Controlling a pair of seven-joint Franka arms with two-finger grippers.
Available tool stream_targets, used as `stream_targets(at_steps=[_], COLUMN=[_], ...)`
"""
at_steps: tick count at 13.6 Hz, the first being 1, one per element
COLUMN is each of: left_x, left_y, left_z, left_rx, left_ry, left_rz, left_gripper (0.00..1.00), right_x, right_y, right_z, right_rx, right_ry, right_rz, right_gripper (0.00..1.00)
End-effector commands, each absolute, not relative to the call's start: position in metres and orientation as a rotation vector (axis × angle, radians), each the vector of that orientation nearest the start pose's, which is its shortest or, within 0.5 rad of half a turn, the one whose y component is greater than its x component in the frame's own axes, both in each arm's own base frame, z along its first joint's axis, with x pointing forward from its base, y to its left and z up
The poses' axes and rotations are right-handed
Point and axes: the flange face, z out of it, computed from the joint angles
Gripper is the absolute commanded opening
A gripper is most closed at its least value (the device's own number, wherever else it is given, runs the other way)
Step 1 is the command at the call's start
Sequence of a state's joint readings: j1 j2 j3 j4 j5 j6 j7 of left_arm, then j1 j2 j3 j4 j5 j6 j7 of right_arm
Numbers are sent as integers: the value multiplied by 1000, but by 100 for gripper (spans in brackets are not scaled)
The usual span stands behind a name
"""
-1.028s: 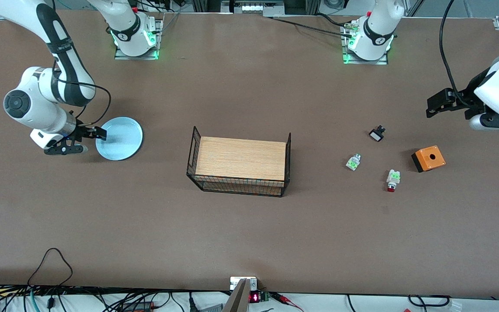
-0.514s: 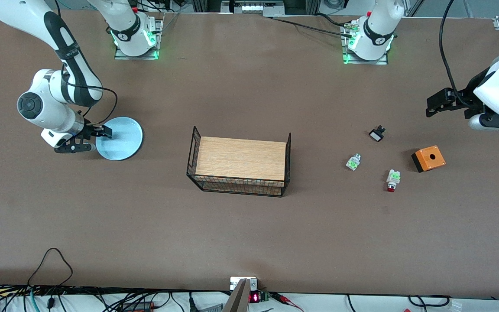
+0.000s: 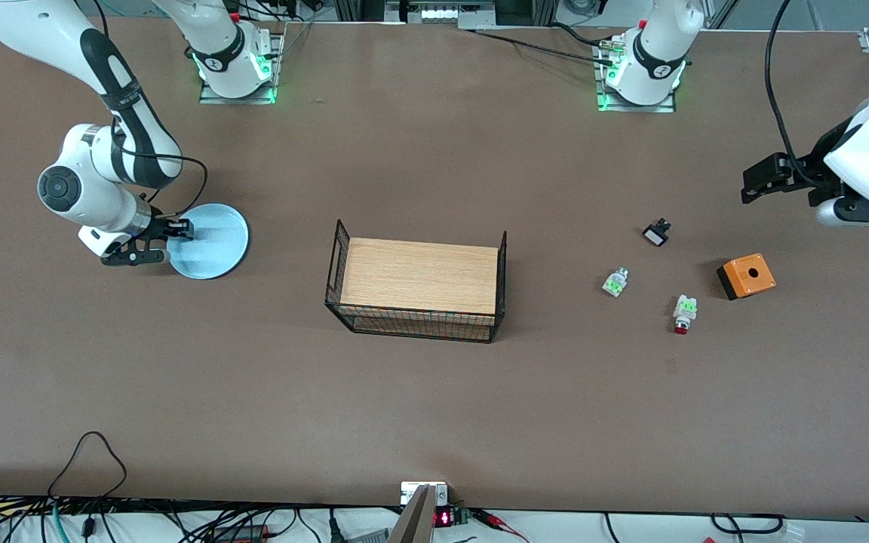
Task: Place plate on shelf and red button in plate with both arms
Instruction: 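Grasp the plate rim with the right gripper and lift it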
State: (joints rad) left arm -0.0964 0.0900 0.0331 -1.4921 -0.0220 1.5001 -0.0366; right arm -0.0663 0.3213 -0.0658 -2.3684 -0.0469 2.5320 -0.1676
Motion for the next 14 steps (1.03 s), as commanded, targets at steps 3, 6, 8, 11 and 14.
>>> stream_targets(at_steps=[3,6,8,11,14], left_x=[569,569,569,569,569], left_y=[-38,-39,-39,-39,-40], left_z=[604,606,605,605,605], left_rx=[-3161,-3160,-3161,-3161,-3161], left_ry=[53,55,55,55,58], left_rz=[162,155,157,157,160], left_gripper=[100,100,100,100,100], right_x=[479,481,487,497,518], right_y=[-68,-53,-42,-18,-12], right_z=[178,199,229,293,357], right_rx=[-3146,-3143,-3139,-3048,-2975], right_ry=[-79,40,114,233,298], right_rz=[277,315,315,332,403], right_gripper=[0,0,0,0,0])
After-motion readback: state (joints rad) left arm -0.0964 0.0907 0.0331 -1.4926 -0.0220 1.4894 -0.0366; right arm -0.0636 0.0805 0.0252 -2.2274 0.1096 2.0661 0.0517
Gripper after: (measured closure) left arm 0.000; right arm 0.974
